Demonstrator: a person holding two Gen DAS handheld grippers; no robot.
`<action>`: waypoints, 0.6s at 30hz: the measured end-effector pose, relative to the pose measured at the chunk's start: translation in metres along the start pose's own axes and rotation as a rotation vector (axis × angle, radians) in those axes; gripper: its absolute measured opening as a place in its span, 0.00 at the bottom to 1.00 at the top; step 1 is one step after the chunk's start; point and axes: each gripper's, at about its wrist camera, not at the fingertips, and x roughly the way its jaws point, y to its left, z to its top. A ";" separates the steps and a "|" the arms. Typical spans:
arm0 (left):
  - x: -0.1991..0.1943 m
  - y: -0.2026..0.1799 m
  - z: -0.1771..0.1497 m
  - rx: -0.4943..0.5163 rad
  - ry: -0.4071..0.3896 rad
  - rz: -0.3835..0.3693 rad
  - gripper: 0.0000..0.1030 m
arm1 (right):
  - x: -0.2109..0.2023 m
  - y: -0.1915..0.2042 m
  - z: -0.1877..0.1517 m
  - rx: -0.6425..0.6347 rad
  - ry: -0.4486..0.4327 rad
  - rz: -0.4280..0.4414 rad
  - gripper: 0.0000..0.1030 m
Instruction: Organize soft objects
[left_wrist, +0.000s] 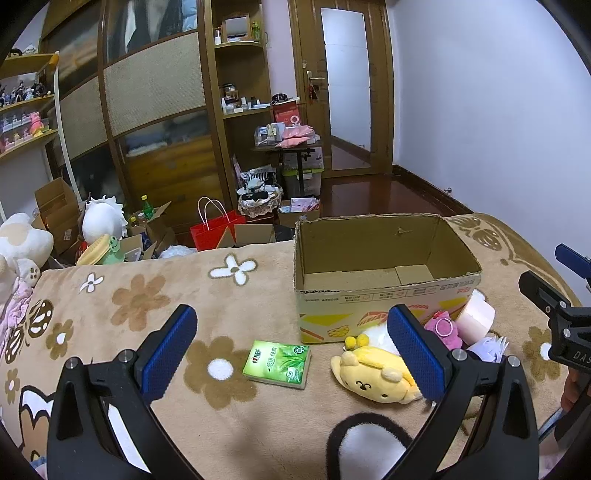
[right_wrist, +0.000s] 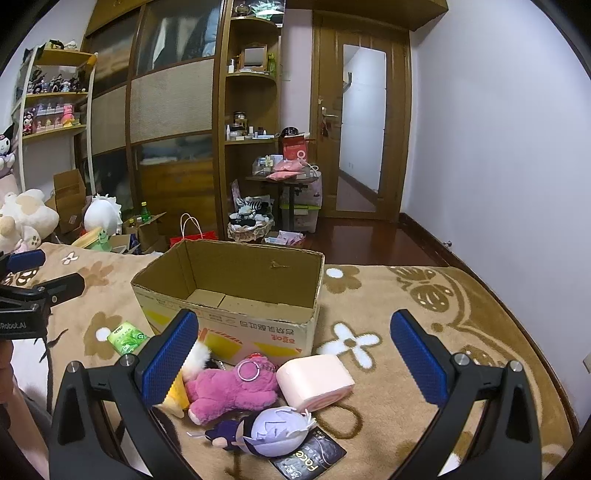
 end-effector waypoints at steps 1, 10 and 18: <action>0.000 0.000 0.000 -0.001 -0.001 0.000 0.99 | 0.000 0.000 0.000 -0.001 0.000 0.000 1.00; 0.000 0.000 -0.001 0.001 -0.001 0.001 0.99 | 0.001 0.000 0.000 -0.002 -0.001 -0.004 1.00; 0.000 0.001 -0.001 0.002 0.000 0.002 0.99 | 0.002 -0.001 0.001 -0.005 -0.006 -0.014 1.00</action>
